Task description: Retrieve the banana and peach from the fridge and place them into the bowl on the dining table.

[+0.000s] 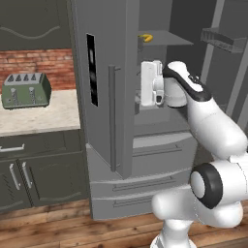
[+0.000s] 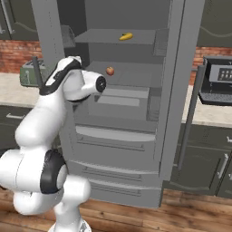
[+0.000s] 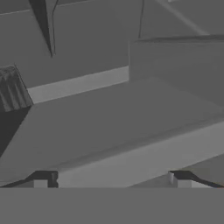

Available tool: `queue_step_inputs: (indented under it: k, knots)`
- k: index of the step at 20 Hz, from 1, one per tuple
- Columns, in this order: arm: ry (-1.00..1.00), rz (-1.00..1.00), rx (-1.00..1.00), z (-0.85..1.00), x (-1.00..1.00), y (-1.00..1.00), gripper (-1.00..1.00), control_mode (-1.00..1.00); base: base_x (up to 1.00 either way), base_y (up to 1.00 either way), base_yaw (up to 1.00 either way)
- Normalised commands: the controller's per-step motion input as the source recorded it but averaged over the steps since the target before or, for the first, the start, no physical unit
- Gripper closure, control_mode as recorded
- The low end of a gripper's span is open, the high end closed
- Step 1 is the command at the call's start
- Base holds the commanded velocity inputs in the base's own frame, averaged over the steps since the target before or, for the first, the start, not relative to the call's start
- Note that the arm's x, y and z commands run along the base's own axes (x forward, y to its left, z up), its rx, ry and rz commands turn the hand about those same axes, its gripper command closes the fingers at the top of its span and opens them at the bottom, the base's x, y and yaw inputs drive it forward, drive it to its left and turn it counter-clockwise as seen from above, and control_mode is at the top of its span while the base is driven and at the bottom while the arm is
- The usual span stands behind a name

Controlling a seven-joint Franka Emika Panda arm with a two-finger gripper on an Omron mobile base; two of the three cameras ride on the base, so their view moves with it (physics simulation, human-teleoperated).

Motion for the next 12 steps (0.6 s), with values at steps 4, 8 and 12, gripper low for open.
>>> queue_step_inputs:
  k: [4,8,12]
  knots:
    - [0.00,0.22,-0.04,-0.07,0.32,0.95,-1.00,-1.00,0.00,0.00,0.00]
    - [0.00,0.25,-0.14,0.00,-0.41,1.00,-1.00,-1.00,0.00,0.00,0.00]
    - [0.00,0.26,-0.19,-0.06,-0.50,1.00,-1.00,-1.00,0.00,0.00,0.00]
